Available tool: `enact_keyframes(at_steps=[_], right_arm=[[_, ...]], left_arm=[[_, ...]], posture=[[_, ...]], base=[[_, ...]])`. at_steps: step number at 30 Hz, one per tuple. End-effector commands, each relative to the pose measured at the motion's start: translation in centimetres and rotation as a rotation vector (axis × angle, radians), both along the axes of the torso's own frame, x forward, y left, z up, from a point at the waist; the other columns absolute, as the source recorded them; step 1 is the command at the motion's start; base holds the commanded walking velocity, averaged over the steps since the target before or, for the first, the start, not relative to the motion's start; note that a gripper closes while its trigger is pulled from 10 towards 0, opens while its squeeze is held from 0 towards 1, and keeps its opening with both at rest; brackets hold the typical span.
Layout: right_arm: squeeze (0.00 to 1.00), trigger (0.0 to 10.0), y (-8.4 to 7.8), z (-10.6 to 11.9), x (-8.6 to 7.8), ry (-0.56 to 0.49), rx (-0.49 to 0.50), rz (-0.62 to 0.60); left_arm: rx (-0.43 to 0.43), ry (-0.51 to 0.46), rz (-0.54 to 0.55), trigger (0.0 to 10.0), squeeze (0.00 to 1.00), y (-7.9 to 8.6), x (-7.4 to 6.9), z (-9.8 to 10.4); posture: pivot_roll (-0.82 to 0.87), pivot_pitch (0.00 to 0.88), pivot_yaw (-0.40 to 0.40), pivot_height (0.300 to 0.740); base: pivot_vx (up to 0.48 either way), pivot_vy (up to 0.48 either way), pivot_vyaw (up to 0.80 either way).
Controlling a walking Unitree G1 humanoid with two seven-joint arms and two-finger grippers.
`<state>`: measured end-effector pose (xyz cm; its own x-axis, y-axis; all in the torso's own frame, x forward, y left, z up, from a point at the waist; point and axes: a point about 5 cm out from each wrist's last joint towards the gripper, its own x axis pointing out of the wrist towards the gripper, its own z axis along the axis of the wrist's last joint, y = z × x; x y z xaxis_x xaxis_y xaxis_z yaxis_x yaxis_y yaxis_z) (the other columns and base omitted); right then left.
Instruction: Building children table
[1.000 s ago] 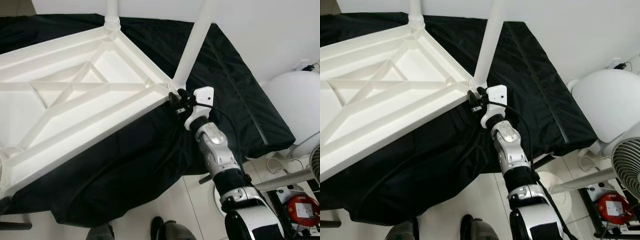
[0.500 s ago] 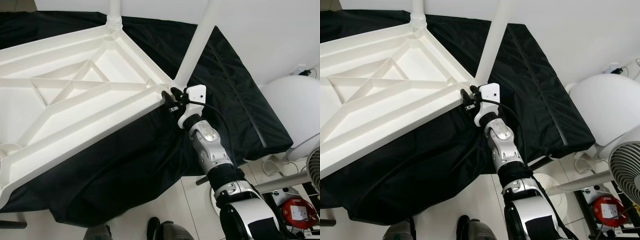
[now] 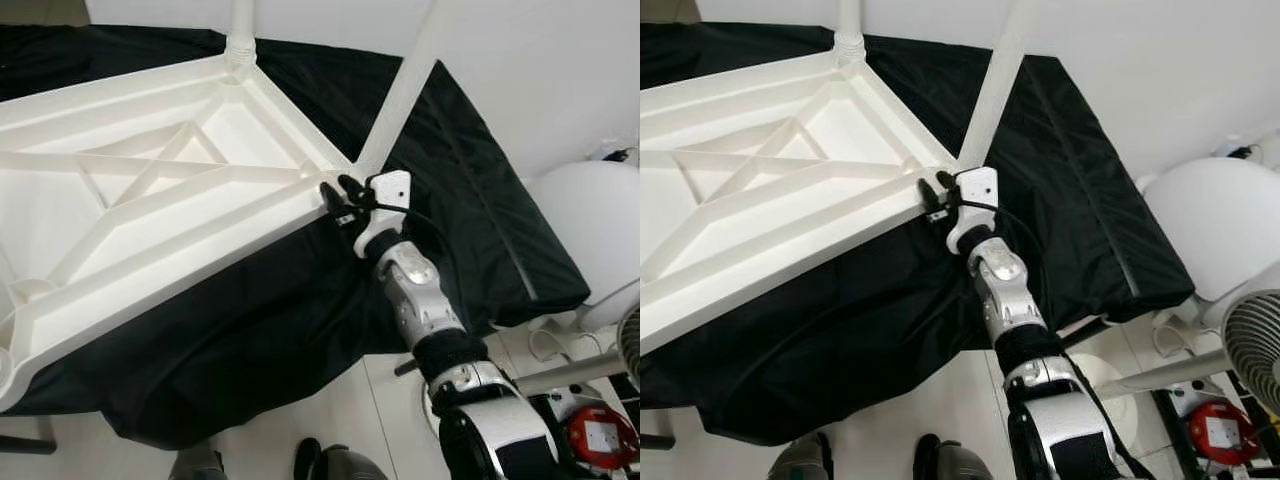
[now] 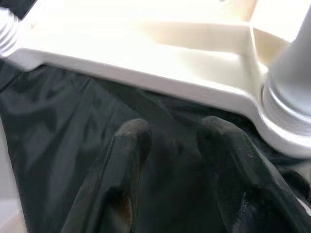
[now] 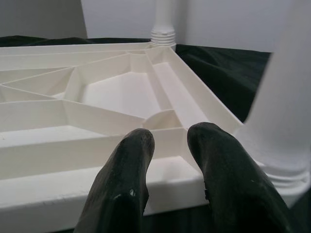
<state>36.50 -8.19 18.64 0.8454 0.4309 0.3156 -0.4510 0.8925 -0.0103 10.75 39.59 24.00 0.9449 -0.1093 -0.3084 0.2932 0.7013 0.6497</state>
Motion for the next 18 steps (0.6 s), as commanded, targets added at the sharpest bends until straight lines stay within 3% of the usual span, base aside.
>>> enact_keyframes(at_steps=[1,6,10,12,14,16,17,18], right_arm=[[0.00,10.0,-1.1,-0.5,-0.1,0.011,0.006,-0.043],[0.00,10.0,-1.4,-0.7,-0.2,0.015,0.006,-0.053],[0.00,10.0,-1.6,-0.8,-0.1,0.037,0.003,-0.094],[0.00,10.0,-1.6,-0.8,-0.1,0.037,0.003,-0.094],[0.00,10.0,-1.6,-0.8,-0.1,0.038,-0.002,-0.108],[0.00,10.0,-1.7,-0.9,-0.1,0.048,-0.006,-0.153],[0.00,10.0,-1.7,-0.9,-0.1,0.048,-0.006,-0.153],[0.00,10.0,-1.9,-1.3,-0.1,0.071,-0.004,-0.209]], left_arm=[[0.072,-0.308,0.313,10.0,0.00,1.9,1.6,1.0],[0.043,-0.372,0.308,10.0,0.00,1.7,3.7,0.9],[-0.042,-0.392,0.277,10.0,0.00,0.9,6.5,0.3],[-0.042,-0.392,0.277,10.0,0.00,0.9,6.5,0.3],[-0.092,-0.407,0.262,10.0,0.00,0.4,7.1,0.2],[-0.217,-0.411,0.195,10.0,0.00,-1.5,8.8,-0.7],[-0.217,-0.411,0.195,10.0,0.00,-1.5,8.8,-0.7],[-0.302,-0.413,0.140,10.0,0.00,-2.8,9.8,-1.3]], posture=[[0.36,0.186,-0.131,0.740],[0.35,0.191,-0.128,0.740],[0.32,0.198,-0.120,0.740],[0.32,0.198,-0.120,0.740],[0.32,0.198,-0.120,0.740],[0.30,0.188,-0.123,0.740],[0.30,0.188,-0.123,0.740],[0.30,0.188,-0.123,0.740]], base=[[0.000,0.000,0.00],[0.000,0.000,0.00],[0.000,0.000,0.00],[0.000,0.000,0.00],[0.000,0.000,0.00],[0.000,0.000,0.00],[0.000,0.000,0.00],[0.000,0.000,0.00]])
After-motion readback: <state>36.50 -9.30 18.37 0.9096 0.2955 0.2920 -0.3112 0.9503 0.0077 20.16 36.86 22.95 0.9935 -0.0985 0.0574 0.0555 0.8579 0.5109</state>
